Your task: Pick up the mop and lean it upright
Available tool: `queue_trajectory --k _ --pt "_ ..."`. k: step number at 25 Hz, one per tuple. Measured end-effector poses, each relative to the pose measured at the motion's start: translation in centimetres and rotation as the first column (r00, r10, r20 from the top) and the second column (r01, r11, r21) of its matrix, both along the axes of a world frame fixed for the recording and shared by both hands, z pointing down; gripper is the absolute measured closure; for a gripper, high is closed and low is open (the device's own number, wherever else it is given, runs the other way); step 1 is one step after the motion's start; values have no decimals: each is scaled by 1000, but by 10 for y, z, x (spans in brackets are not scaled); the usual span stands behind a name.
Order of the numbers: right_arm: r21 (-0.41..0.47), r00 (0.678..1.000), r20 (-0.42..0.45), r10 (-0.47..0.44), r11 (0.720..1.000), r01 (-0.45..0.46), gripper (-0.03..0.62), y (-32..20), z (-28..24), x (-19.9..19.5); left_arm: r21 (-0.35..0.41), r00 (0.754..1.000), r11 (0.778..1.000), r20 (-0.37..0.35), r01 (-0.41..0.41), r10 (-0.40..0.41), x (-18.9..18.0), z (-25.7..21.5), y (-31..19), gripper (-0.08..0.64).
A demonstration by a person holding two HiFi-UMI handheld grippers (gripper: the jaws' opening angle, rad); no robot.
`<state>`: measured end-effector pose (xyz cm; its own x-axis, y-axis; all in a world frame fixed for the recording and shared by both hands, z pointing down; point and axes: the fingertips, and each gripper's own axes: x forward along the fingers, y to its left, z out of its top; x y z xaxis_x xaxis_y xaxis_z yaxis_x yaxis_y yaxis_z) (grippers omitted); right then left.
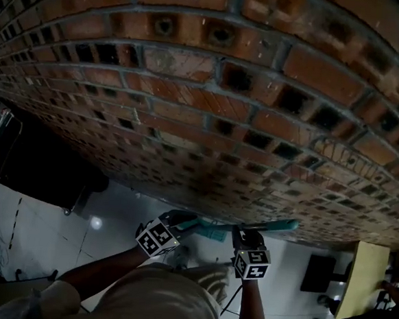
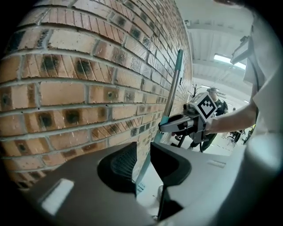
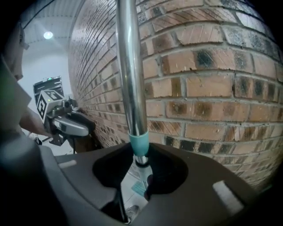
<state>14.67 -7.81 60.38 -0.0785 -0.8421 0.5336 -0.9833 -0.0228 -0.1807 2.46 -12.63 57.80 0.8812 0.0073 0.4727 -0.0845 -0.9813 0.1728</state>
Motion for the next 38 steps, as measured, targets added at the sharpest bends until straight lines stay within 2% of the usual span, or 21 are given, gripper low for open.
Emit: queue_trajectory --k 5,11,20,27,38 --pt "49 1000 6 13 999 -14 480 8 -39 8 -17 1000 999 -3 -31 30 11 -15 4 448" --pt "125 999 14 36 991 -37 480 10 -82 19 5 996 998 -54 -65 65 38 -45 2 449" --pt "181 999 -21 48 983 -43 480 7 -129 23 25 992 997 -94 -80 82 47 -68 -1 450" --pt "185 998 -56 42 982 -30 480 -1 -151 29 39 988 995 -123 -93 97 51 -82 -2 451" --pt "246 998 -30 64 968 -55 480 5 -186 35 48 984 993 -138 -105 111 63 -100 12 451"
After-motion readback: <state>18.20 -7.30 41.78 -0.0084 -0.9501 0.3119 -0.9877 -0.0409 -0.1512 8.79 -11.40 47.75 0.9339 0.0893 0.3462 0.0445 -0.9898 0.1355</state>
